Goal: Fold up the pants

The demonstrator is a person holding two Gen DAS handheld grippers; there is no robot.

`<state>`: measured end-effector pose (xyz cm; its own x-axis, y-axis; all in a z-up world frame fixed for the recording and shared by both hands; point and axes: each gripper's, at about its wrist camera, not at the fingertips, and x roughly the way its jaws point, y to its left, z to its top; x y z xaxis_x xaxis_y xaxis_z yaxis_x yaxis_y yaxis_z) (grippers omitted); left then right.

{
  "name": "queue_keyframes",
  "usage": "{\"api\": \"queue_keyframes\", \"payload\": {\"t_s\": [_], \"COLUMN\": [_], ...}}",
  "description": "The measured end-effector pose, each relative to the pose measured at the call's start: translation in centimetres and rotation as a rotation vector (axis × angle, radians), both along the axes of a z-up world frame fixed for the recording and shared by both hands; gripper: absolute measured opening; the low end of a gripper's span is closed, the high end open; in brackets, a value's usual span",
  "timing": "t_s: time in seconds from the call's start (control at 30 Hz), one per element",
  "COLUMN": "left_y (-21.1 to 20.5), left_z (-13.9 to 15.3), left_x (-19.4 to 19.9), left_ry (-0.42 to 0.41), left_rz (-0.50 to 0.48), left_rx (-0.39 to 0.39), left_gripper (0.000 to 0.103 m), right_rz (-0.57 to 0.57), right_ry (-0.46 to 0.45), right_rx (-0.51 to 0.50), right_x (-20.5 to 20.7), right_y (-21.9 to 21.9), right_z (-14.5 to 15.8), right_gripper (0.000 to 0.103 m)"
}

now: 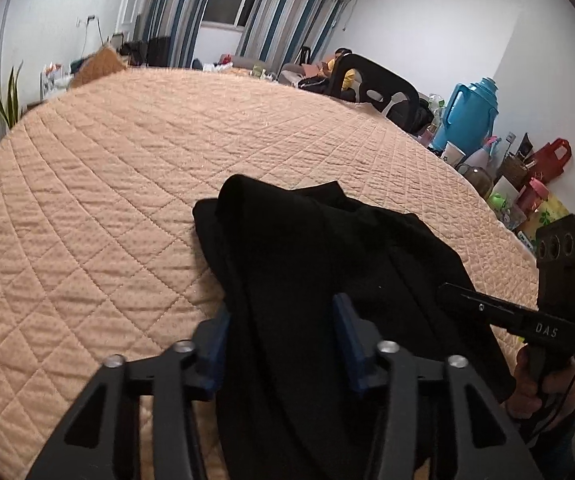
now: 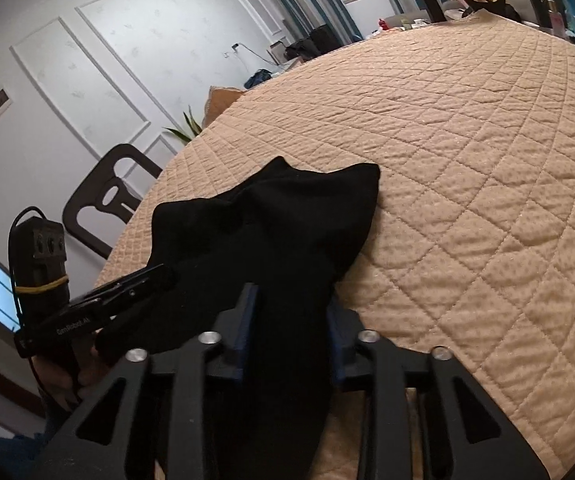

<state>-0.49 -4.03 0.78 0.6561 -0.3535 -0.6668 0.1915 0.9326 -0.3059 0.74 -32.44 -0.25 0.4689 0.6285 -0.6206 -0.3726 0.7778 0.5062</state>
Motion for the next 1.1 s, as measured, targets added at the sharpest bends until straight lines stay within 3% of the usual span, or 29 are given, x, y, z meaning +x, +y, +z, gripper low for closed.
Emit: {"api": "queue_keyframes", "payload": {"t_s": [0.2,0.53,0.77,1.0,1.1], "left_y": [-0.4,1.1,4.2,7.7,9.0], "left_z": [1.7,4.5,6.0,2.1,0.1], "left_x": [-0.5,1.2,6.3,12.4,12.8], "left_ry": [-0.035,-0.081,-0.090,-0.011,0.020], "left_rz": [-0.005,0.000,0.013,0.053,0.074], "left_rx": [0.022,0.049,0.057,0.038,0.011], "left_gripper": [0.027,0.024,0.024,0.028,0.043], "right_rz": [0.010,0.079,0.125,0.126,0.072], "right_ry": [-0.026,-0.100,-0.116,-0.014,0.033], "right_rx": [0.033,0.080,0.102,0.067,-0.062], "right_x": [-0.3,1.3,6.8,14.0,15.5], "right_y": [-0.1,2.4,6.3,8.3,8.4], "right_z": [1.2,4.9,6.9,3.2,0.2], "right_gripper": [0.021,0.016,0.015,0.017,0.026]}}
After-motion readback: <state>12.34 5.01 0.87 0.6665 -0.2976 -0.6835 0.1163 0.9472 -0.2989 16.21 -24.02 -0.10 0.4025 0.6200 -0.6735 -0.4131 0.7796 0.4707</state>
